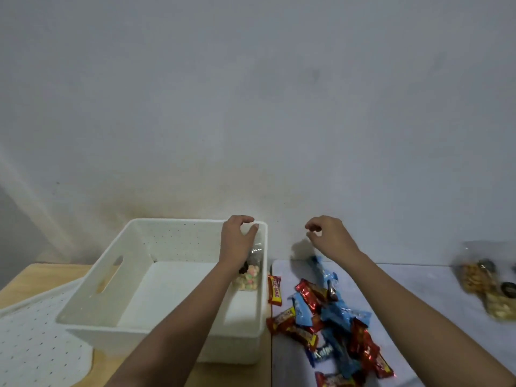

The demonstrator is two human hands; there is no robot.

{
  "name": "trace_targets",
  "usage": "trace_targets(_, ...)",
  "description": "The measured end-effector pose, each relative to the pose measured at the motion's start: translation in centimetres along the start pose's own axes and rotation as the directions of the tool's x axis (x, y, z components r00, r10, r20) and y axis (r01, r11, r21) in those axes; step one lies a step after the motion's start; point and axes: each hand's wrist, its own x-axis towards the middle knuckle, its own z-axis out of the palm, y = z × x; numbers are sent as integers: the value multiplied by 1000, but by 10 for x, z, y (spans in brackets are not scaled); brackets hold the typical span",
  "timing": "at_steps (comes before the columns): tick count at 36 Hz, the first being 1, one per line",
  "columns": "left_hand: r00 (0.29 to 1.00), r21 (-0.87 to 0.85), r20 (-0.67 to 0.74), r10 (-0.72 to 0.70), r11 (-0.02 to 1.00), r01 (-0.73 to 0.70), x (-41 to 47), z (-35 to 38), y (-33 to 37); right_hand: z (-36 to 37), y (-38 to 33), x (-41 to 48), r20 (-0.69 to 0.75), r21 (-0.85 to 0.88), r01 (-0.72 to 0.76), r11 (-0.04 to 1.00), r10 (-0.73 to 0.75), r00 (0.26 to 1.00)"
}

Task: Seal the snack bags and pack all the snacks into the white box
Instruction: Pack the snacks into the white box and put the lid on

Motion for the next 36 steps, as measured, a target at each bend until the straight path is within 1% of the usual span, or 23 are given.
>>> trace_targets(5,979,98,160,127,985,-144,-19,69,45,-56,65,-39,-61,-23,-100,995,99,993)
trace_targets(8,959,102,228,169,975,-197,-36,120,73,-87,114,-62,-81,-17,-159,987,157,984)
trace_targets(16,894,63,413,172,974,-216,-92,265,141,-171,249,-105,-110,10,-295,956,294,949)
trace_targets(19,880,78,449,153,975,-209,-104,314,162,-198,299,-112,-103,15,-336,942,336,936)
trace_targets(26,858,99,499,122,975,-197,-125,409,195,-240,393,-110,-149,-15,-324,946,319,936)
trace_targets(31,822,111,551,140,965,-239,-132,458,204,-249,434,-101,-167,-25,-300,954,292,942)
trace_targets(36,780,171,610,140,937,-303,-127,498,207,-245,462,-81,-128,-41,-248,968,241,962)
